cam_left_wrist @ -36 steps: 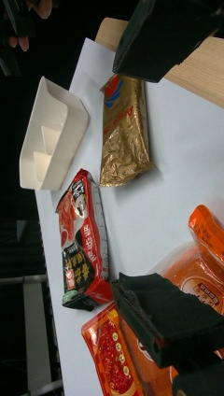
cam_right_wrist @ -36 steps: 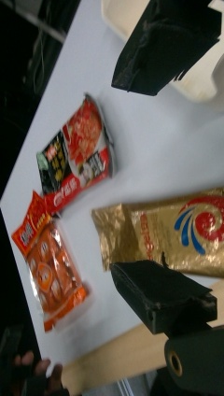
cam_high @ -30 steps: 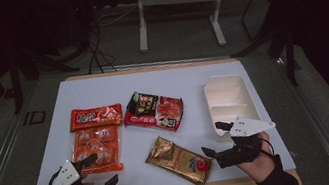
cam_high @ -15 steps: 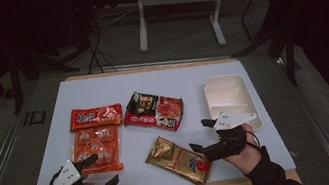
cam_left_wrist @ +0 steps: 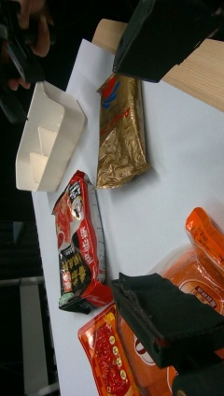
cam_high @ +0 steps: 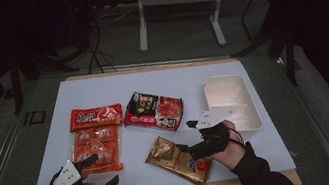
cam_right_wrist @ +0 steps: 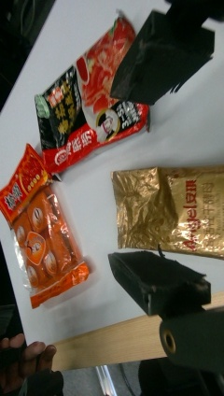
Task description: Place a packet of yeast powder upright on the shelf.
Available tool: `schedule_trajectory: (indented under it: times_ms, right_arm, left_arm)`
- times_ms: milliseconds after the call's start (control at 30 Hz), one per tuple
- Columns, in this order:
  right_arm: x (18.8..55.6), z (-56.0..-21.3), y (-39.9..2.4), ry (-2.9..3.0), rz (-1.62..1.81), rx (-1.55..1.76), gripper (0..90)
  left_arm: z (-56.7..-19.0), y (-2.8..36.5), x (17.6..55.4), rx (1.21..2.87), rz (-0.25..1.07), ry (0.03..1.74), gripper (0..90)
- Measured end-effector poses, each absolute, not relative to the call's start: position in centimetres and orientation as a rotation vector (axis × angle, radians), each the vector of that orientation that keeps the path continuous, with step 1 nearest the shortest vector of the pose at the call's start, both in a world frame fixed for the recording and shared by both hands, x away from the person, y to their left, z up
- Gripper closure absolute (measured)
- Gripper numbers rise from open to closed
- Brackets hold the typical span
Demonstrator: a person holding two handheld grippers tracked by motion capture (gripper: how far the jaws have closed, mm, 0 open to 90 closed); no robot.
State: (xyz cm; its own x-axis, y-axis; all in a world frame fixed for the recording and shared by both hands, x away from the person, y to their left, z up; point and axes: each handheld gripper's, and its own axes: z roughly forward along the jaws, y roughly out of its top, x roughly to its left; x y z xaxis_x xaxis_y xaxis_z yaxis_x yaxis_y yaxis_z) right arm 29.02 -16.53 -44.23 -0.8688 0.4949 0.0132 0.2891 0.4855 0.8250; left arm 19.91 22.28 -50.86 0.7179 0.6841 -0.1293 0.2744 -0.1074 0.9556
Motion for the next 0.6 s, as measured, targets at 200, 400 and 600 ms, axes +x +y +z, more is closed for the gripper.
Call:
schedule_trajectory:
  times_ms: [200,400,600]
  right_arm:
    - [29.9,-44.8,-15.0,2.533,1.339,0.677,19.7]
    - [30.7,-45.8,-13.4,2.596,1.281,0.676,20.5]
    - [31.3,-46.8,-12.2,2.653,1.267,0.674,22.7]
  left_arm:
    - [-50.8,22.2,19.9,1.69,0.41,0.772,1.0]
    - [-50.8,22.2,19.9,1.7,0.406,0.768,1.0]
    - [-50.8,22.1,19.9,1.704,0.404,0.761,1.0]
